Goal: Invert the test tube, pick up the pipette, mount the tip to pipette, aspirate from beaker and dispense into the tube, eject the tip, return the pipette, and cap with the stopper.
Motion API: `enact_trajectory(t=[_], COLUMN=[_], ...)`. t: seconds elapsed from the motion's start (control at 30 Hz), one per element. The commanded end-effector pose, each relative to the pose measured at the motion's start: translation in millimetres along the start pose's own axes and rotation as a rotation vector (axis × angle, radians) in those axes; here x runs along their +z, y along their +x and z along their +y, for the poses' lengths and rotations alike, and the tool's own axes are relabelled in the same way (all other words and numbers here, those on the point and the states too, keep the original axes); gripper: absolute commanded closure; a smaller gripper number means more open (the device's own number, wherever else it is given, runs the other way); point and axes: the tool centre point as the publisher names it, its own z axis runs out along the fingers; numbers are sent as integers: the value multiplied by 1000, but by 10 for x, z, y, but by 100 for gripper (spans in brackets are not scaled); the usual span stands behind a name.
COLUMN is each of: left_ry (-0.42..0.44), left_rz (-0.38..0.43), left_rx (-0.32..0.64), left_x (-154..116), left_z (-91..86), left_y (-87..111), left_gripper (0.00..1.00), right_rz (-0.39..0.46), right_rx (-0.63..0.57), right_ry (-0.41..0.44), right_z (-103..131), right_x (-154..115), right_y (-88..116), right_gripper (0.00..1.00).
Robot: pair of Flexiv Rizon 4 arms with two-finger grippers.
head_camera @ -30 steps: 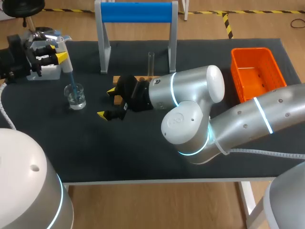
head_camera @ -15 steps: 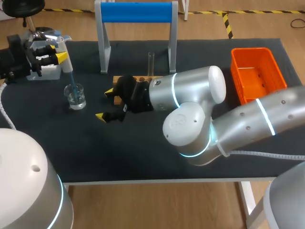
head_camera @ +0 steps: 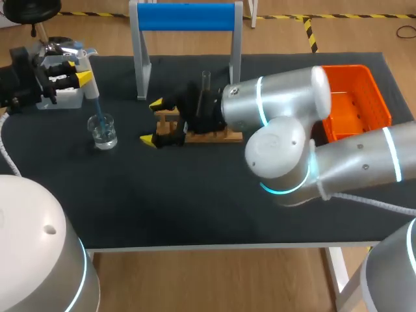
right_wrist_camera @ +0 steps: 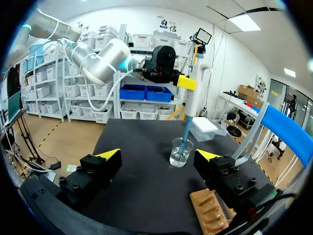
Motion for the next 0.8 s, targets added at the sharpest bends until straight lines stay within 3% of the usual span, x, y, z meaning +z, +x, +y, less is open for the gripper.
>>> enact_trajectory(t=[0.03,0.47,0.8], left_ry=[2,2,2], left_rz=[0,0,0], left_rx=[1,1,1], left_x=[1,1,1], left_z=[5,5,5], left_y=[-1,-1,-1], left_gripper=[100,100,100], right_rz=[212,316,404], right_rx=[6,-8,-38], right_ry=[49,14,-39], right_z=[201,676,1020], right_x=[-738,-1037,-903], right_y=[-102,-402,-704], right_gripper=[0,0,0])
